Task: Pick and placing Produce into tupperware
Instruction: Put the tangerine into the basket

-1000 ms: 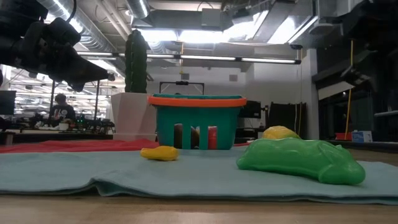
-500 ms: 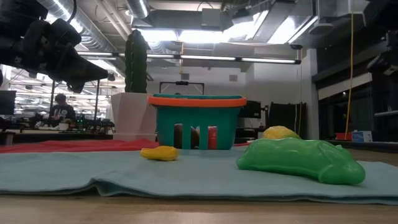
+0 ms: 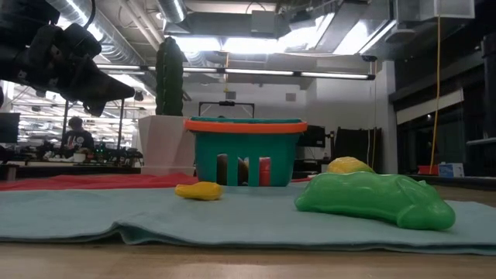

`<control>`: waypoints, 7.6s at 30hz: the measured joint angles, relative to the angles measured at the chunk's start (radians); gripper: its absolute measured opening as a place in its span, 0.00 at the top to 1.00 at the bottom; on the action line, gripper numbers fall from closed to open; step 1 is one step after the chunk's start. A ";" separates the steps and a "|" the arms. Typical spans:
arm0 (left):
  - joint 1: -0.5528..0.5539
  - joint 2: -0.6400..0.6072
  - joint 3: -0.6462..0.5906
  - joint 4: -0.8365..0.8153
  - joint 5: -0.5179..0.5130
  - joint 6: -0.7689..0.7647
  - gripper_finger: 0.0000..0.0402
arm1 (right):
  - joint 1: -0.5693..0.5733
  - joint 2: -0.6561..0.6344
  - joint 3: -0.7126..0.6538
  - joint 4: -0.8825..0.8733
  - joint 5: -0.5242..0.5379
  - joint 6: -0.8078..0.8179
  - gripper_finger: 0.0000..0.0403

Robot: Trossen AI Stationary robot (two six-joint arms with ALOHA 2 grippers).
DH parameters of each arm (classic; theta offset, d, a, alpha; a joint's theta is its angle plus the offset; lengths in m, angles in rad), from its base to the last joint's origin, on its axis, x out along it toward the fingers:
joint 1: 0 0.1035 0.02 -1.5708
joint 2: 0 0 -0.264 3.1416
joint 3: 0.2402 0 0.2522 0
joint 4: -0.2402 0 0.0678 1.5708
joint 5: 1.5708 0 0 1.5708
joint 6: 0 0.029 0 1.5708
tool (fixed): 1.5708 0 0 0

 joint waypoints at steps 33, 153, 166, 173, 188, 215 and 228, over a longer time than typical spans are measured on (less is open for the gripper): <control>0.000 0.000 0.000 0.000 0.000 0.009 0.80 | 0.024 0.197 0.113 -0.107 0.058 0.007 0.30; 0.001 0.000 0.000 0.000 0.000 0.088 0.81 | -0.112 -0.513 -0.577 0.952 0.639 -0.776 0.39; 0.001 0.000 0.000 0.000 0.000 0.088 0.76 | -0.226 -0.527 -0.577 0.958 0.547 -0.773 0.39; 0.001 0.000 0.000 0.000 0.000 0.088 0.74 | -0.303 -0.527 -0.577 0.960 0.533 -0.772 0.39; 0.001 0.000 0.000 0.000 0.000 0.088 0.75 | -0.443 -0.491 -0.577 0.977 0.449 -0.803 0.39; 0.001 0.000 0.000 0.000 0.000 0.088 0.88 | -0.804 -0.195 -0.331 1.001 0.030 -1.006 0.39; 0.001 0.000 0.000 0.000 0.000 0.088 0.93 | -0.916 0.011 -0.168 1.036 -0.174 -1.097 0.39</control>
